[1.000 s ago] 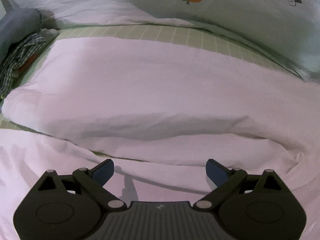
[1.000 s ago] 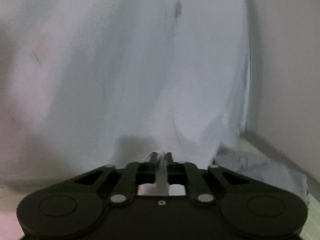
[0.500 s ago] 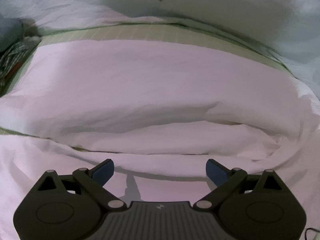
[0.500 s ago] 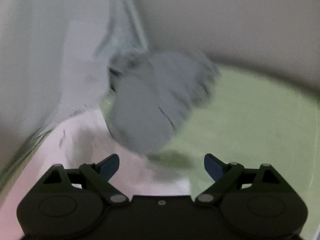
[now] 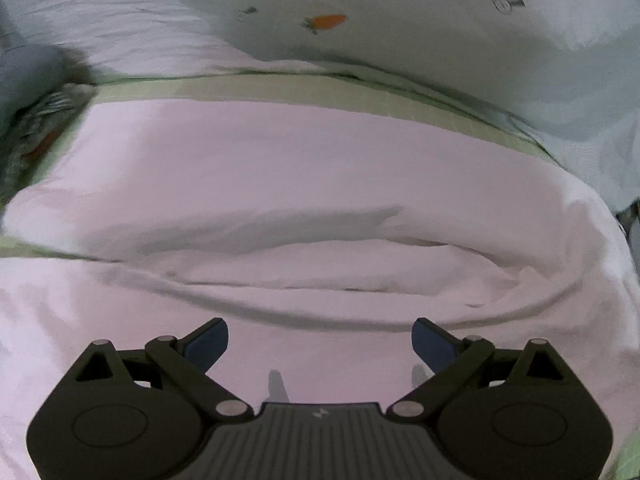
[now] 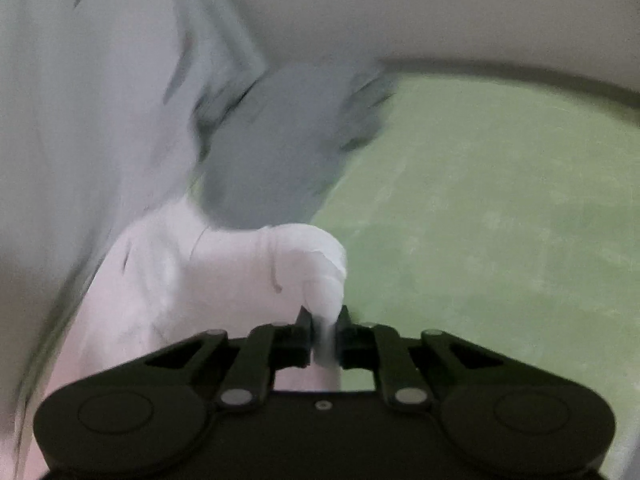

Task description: Fold clothes

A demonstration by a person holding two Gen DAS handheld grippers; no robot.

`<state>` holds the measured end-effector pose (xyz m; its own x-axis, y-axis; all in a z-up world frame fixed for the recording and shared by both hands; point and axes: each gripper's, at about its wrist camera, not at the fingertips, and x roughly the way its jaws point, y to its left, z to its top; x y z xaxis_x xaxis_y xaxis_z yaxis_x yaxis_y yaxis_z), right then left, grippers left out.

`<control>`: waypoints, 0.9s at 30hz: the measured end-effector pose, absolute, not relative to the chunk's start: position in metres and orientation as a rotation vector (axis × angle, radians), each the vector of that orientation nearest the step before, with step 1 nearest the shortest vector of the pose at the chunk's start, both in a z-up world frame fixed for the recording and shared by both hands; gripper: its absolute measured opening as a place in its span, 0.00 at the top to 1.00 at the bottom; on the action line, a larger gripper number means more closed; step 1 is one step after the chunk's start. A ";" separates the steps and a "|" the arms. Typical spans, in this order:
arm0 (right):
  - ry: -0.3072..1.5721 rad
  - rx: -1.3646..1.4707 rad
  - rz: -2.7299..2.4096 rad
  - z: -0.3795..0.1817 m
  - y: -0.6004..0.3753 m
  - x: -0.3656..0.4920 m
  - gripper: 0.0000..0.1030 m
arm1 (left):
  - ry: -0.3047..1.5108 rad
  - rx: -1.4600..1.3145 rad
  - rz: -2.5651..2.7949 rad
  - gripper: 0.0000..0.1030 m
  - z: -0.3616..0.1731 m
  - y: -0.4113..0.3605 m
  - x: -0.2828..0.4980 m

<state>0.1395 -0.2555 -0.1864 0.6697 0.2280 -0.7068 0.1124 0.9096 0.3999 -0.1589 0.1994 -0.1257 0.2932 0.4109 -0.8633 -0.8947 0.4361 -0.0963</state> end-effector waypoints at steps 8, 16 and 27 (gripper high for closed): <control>0.931 0.413 -0.098 -0.195 -0.307 0.142 0.49 | 0.794 -0.861 1.147 0.04 -0.131 0.178 -0.260; 0.942 0.618 0.073 -0.202 -0.297 0.099 0.15 | 0.664 -1.125 1.265 0.04 -0.151 0.164 -0.353; 0.984 0.819 0.237 -0.215 -0.298 0.058 0.02 | 0.573 -1.355 1.179 0.03 -0.183 0.150 -0.396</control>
